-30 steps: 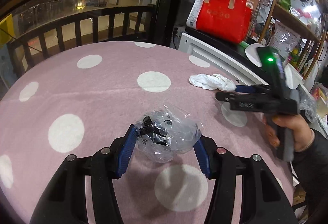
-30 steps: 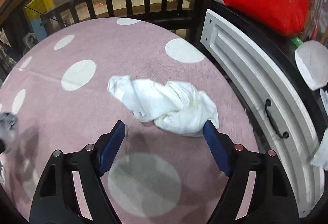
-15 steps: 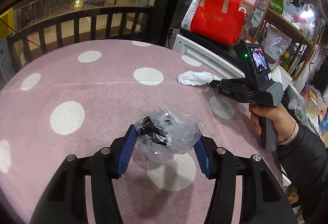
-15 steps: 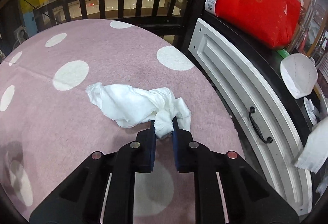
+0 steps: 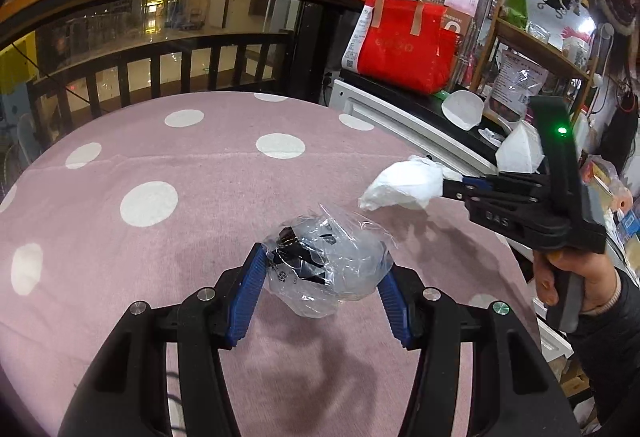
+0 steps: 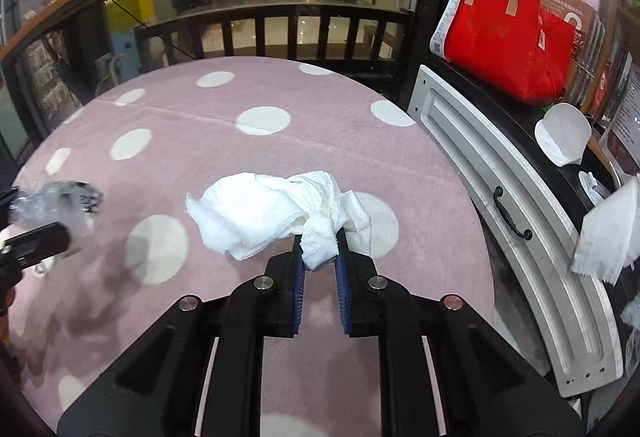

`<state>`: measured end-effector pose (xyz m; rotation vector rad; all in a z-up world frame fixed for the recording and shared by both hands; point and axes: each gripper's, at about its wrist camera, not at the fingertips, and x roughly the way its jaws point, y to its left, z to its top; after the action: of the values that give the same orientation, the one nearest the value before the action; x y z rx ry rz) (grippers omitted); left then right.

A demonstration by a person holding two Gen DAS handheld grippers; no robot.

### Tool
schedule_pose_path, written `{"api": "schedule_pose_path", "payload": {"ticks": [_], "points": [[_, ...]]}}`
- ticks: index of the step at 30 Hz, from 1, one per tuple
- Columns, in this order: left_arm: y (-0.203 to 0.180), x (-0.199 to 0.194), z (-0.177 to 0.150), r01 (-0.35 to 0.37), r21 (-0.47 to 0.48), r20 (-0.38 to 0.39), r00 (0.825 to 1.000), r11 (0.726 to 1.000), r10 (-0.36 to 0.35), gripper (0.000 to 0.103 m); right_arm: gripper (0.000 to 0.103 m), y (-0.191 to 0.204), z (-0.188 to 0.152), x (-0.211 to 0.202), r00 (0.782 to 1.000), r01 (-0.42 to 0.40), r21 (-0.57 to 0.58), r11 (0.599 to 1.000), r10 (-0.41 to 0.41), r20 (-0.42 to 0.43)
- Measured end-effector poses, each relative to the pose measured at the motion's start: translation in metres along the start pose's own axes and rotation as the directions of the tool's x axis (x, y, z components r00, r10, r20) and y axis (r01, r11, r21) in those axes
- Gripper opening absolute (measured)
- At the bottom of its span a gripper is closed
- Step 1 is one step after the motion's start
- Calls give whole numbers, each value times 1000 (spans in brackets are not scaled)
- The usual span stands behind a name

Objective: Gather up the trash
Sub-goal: 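Grasp the clear plastic bag with the left gripper while the right gripper grasps the white tissue, then carry the clear bag and tissue to the black bin and release both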

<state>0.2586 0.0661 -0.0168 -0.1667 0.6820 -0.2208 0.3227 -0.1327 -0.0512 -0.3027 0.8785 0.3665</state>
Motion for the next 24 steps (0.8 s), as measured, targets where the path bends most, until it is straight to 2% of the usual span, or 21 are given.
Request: {"api": "schedule_pose_path", "payload": {"ticks": [11,16,24], "points": [[-31,-27,-32,60,-4,10,998,998,-60,53,15,0,-58,-68,999,-30,60,998,27,38],[-46,-36,-45,87,-4,8,996,996,-87,53,15,-12,-92,-97,999,-15,119,993,10,48],[-77,-46,-59,140,9,11,990,990,-141,53,15,-46,-142,-136,996,53,224,973,-67,52]]}}
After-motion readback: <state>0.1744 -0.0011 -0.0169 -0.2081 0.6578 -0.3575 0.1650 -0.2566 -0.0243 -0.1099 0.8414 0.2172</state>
